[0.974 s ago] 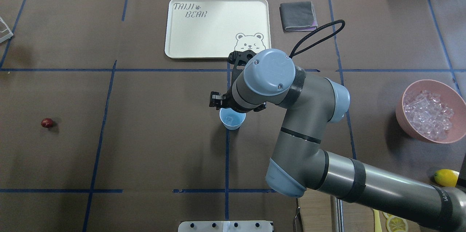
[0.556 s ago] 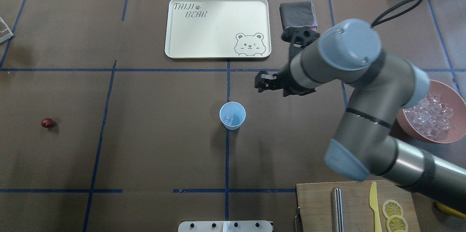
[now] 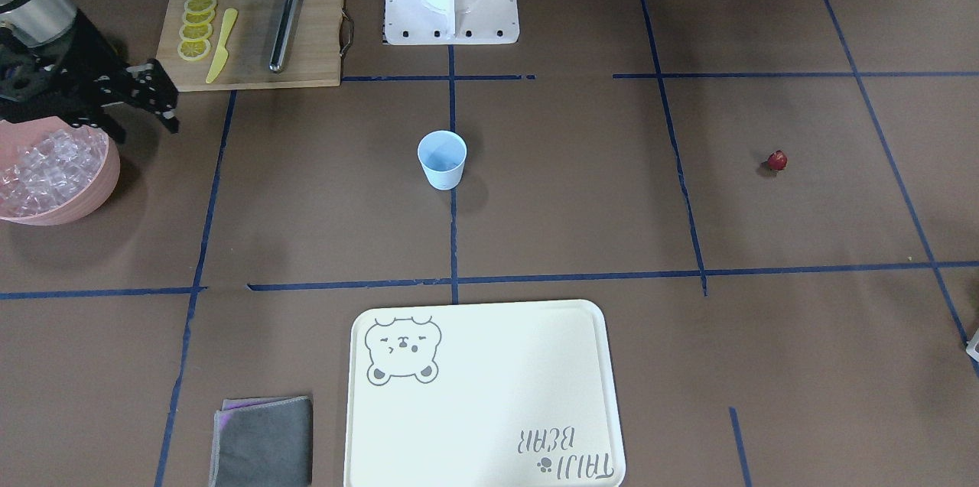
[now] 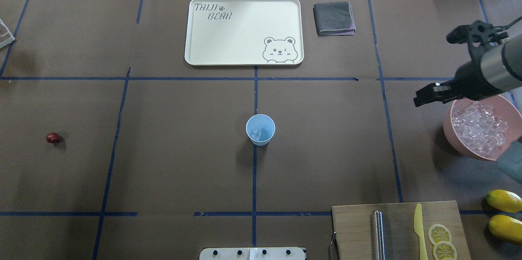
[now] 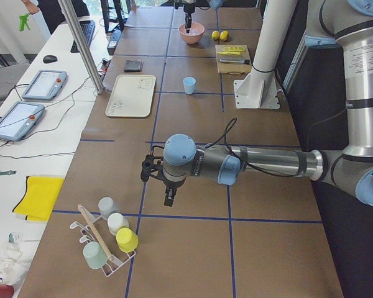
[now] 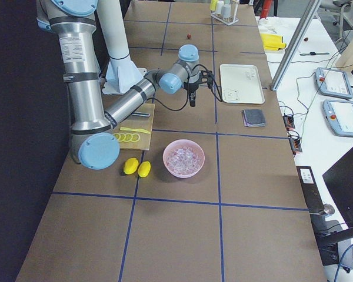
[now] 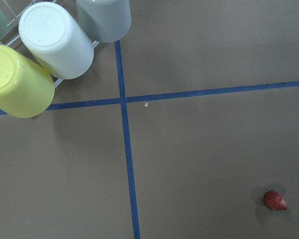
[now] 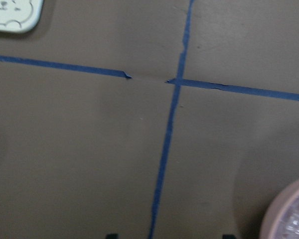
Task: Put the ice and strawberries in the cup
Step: 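Move the right gripper back over the pink ice bowl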
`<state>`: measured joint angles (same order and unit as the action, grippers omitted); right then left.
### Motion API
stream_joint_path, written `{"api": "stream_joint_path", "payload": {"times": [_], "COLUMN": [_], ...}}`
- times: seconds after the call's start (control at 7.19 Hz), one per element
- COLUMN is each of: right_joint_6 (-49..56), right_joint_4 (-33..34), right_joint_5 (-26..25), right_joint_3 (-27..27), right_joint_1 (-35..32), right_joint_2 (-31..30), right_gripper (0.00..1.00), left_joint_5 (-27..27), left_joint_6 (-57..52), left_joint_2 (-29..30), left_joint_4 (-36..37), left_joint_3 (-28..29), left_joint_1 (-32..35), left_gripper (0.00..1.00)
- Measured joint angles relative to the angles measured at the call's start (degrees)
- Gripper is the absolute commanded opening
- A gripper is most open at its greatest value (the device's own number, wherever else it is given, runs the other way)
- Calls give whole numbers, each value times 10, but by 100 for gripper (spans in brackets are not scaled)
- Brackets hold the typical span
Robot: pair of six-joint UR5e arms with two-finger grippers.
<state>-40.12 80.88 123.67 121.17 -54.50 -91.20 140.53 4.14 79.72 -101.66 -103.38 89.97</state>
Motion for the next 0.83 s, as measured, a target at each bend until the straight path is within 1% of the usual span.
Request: {"api": "stream_joint_path", "payload": {"times": [0.14,0.28,0.42,0.7,0.83], "right_joint_6": [66,114,138,153,155], "right_joint_4": [-12,-26,-43,-84,-93], "right_joint_5": [4,6,9,45,55], "right_joint_3": [-1,-9,-28,-70,-83], "right_joint_1": [-15,-22,-24,-25,-25], "right_joint_2": [-44,-75,-90,-102,-103], "right_gripper": [76,76,76,76,75], "left_joint_5": [0,0,0,0,0], "left_joint_6": [0,1,1,1,1], "left_joint_2": [0,0,0,0,0], "left_joint_4": [-2,-4,-5,-6,-6], "left_joint_3": [-1,-1,-1,-1,-1], "left_joint_1": [0,-1,-1,-1,-1], "left_gripper": [100,100,100,100,100]}}
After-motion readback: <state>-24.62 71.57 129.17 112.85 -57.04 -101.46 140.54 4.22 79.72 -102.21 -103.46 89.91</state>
